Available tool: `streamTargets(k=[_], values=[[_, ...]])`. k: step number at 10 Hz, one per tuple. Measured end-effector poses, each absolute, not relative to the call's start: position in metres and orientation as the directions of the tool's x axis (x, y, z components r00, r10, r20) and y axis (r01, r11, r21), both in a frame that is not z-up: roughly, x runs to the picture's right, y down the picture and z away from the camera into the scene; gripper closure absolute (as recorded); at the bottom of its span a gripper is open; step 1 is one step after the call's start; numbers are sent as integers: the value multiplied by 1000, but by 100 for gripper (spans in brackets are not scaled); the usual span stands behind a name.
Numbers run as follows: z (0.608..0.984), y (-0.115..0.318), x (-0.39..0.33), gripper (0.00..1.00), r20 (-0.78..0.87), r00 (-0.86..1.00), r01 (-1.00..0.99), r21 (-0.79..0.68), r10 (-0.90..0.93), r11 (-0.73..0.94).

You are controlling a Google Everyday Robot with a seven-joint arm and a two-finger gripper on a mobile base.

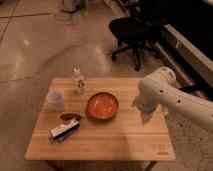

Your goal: Drag the ceramic bowl in a circle

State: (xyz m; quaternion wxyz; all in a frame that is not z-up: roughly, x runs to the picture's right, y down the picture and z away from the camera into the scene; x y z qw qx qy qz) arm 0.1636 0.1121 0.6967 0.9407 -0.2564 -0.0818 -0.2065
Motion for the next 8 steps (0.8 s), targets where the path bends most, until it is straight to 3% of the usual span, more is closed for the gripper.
streamTargets(k=[8], values=[[769,130,35,35,451,827,539,-465,-336,702]])
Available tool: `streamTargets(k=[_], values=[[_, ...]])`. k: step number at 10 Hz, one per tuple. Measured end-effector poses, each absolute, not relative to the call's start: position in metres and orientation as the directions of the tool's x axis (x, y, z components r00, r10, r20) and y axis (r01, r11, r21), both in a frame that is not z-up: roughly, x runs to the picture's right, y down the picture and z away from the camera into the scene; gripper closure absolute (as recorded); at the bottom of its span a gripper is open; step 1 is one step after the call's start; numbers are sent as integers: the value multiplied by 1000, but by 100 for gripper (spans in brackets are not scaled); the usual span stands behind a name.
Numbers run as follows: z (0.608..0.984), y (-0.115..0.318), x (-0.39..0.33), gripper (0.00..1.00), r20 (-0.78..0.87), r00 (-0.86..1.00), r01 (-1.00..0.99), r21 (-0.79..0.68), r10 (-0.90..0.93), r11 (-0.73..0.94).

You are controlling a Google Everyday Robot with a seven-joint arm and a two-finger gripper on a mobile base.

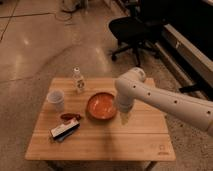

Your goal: Drag the ceramic bowl in a circle

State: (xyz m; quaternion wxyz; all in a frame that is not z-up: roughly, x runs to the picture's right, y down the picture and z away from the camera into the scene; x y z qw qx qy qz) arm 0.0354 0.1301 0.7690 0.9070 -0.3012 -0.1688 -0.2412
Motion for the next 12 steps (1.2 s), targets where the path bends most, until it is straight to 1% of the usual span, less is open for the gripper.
streamTargets(k=[2,4,8,9,10,11,12], values=[[795,125,16,35,466,825,533,-449,-321,718],[816,127,13,35,471,821,534,-434,-322,726],[841,157,24,36,464,807,565,-432,-364,703],[844,162,25,40,458,806,571,-435,-374,697],[847,168,27,49,449,805,577,-440,-388,688],[850,174,29,62,439,806,579,-448,-397,681],[852,176,30,69,433,809,577,-452,-398,680]])
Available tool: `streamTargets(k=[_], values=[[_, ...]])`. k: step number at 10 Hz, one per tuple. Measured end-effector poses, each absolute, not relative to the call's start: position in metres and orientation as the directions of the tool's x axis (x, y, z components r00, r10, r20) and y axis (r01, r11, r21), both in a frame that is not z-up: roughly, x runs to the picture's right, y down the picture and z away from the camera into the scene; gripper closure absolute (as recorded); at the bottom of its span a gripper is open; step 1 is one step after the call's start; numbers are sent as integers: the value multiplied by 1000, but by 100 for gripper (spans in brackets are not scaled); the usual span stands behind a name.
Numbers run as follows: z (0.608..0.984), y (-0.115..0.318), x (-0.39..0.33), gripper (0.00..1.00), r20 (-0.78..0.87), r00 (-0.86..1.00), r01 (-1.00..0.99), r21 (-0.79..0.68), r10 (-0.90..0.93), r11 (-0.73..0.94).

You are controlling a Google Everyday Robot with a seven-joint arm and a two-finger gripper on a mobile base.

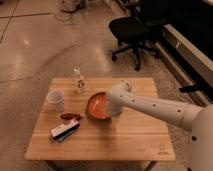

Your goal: Drag the ceramic bowl in a circle

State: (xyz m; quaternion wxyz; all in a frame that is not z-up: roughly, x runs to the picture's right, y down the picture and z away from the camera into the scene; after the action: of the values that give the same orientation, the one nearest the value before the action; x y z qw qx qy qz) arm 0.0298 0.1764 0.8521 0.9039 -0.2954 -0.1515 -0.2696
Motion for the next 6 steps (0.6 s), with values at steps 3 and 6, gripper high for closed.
streamTargets(k=[3,6], values=[[856,177,52,98,373,835,549,-510,-405,662],[858,141,98,100,271,882,471,-550,-387,689]])
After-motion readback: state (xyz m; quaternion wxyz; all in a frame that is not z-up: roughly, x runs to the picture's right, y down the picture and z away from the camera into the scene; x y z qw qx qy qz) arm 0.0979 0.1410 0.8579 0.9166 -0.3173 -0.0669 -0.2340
